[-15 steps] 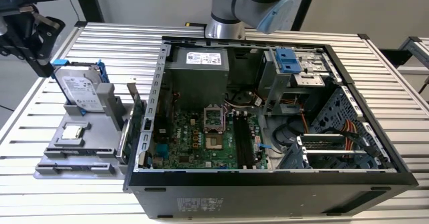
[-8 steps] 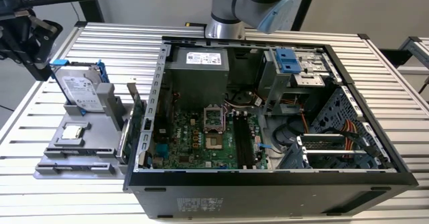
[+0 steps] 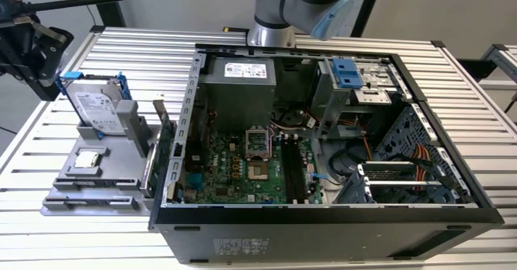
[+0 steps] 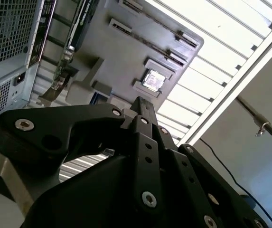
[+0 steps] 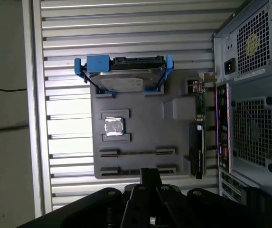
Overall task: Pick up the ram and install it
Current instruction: 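Pick up the ram and move it above insertion slot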
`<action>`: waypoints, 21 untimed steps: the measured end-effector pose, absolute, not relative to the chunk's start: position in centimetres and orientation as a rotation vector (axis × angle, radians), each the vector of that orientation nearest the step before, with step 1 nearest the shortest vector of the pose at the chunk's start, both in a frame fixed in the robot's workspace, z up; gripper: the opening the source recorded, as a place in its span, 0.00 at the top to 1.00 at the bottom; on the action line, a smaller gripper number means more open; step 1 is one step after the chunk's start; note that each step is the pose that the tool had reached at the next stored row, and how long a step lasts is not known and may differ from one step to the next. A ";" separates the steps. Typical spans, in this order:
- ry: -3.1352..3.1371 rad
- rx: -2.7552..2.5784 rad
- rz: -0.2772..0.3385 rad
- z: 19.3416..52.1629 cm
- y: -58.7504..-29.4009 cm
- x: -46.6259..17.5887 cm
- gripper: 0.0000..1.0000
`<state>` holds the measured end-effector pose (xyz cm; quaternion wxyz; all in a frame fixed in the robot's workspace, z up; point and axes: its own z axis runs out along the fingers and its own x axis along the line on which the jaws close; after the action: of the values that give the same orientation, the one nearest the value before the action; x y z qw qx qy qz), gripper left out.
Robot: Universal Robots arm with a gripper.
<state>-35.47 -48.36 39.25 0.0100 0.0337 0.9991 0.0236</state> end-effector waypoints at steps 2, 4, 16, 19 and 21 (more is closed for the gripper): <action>3.119 0.105 0.074 39.2 -48.4 -35.5 1.00; 3.119 0.105 0.074 39.2 -48.4 -35.5 1.00; 3.119 0.102 0.074 39.2 -49.7 -35.4 1.00; 3.119 0.102 0.074 39.2 -50.0 -35.4 1.00; 3.119 0.101 0.074 39.2 -50.3 -35.4 1.00</action>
<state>-35.44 -50.31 39.22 0.0099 0.0324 0.9991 0.0236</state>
